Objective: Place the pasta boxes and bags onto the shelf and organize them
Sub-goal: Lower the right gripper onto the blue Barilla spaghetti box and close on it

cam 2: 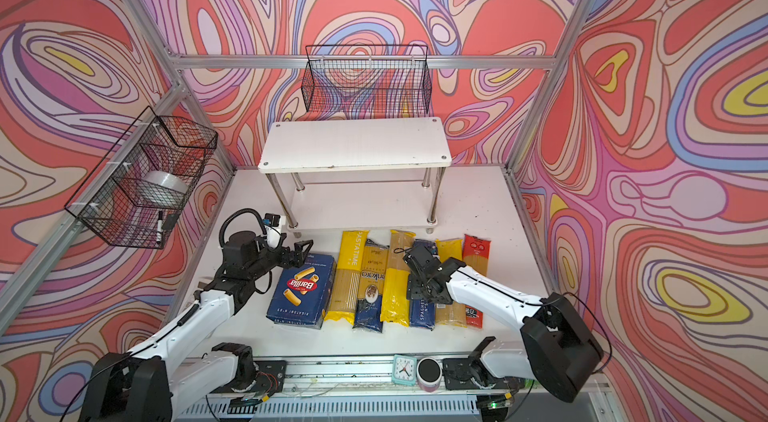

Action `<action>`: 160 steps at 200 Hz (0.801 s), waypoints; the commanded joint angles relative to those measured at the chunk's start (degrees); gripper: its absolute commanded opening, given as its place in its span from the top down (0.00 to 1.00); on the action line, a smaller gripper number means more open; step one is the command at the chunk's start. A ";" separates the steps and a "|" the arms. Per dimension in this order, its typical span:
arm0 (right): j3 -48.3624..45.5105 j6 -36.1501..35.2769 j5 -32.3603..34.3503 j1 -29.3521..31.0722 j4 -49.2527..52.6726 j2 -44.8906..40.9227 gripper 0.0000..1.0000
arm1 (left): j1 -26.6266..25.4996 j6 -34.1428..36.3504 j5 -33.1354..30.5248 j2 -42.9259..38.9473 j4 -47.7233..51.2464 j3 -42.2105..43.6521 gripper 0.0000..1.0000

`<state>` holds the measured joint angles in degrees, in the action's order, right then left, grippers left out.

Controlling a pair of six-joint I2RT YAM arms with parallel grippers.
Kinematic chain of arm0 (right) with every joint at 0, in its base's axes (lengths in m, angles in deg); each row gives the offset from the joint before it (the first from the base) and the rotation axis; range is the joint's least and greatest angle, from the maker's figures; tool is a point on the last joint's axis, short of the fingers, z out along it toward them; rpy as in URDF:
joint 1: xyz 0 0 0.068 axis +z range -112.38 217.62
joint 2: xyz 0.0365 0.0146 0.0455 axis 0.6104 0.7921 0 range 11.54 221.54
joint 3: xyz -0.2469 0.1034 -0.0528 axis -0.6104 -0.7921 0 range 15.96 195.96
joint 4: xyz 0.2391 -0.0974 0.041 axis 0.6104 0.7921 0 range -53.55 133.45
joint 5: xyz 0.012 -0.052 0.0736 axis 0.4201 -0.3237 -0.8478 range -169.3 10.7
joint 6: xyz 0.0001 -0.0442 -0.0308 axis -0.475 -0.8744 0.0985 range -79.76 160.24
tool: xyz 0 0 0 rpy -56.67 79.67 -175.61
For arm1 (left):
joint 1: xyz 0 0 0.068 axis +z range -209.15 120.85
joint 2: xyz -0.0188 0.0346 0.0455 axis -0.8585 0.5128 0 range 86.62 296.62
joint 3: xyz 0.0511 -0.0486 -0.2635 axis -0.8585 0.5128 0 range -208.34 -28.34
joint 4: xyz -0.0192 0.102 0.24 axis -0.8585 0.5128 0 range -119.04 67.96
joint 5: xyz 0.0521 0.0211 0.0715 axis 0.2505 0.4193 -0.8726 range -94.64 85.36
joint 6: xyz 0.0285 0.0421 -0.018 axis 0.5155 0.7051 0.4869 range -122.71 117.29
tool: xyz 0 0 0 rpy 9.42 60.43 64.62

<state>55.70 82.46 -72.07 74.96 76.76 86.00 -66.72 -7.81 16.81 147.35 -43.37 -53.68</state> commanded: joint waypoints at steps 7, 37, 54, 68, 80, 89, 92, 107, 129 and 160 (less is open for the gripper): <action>-1.23 1.16 0.90 0.94 0.03 -0.56 0.16 | -0.34 0.79 -0.16 -0.49 0.09 -0.23 0.00; -0.72 0.37 1.20 2.86 -0.13 -0.41 0.17 | -0.33 0.57 -0.60 0.15 0.43 -0.65 0.00; -1.05 -0.11 0.72 3.90 -1.51 -0.27 0.18 | -0.34 0.70 -0.43 0.44 0.61 -0.93 0.00; -1.57 0.23 0.12 4.08 -2.69 -0.19 0.20 | -0.34 0.79 -0.32 0.44 0.62 -0.91 0.00; -1.69 0.89 0.46 4.23 -2.37 -0.08 0.20 | -0.33 0.69 -0.44 0.35 0.62 -0.85 0.00; -1.59 1.47 1.33 4.23 -1.43 0.31 0.20 | -0.34 0.75 -0.28 0.23 0.53 -0.77 0.00; -1.51 1.59 1.67 4.23 -1.10 0.46 0.21 | -0.34 0.79 -0.29 0.22 0.53 -0.76 0.00; -1.18 1.96 2.94 4.17 0.20 1.24 0.21 | -0.34 0.68 -0.52 0.26 0.53 -0.75 0.00; -0.63 2.26 3.73 4.32 0.52 2.15 0.22 | -0.34 0.62 -0.63 0.26 0.53 -0.76 0.00; -0.78 1.88 2.17 5.25 -2.89 2.90 0.21 | -0.29 0.47 -1.15 -0.24 0.31 -0.42 0.00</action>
<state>54.87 83.96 -69.89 79.29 75.82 87.70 -66.72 -7.81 16.33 147.46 -43.35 -53.68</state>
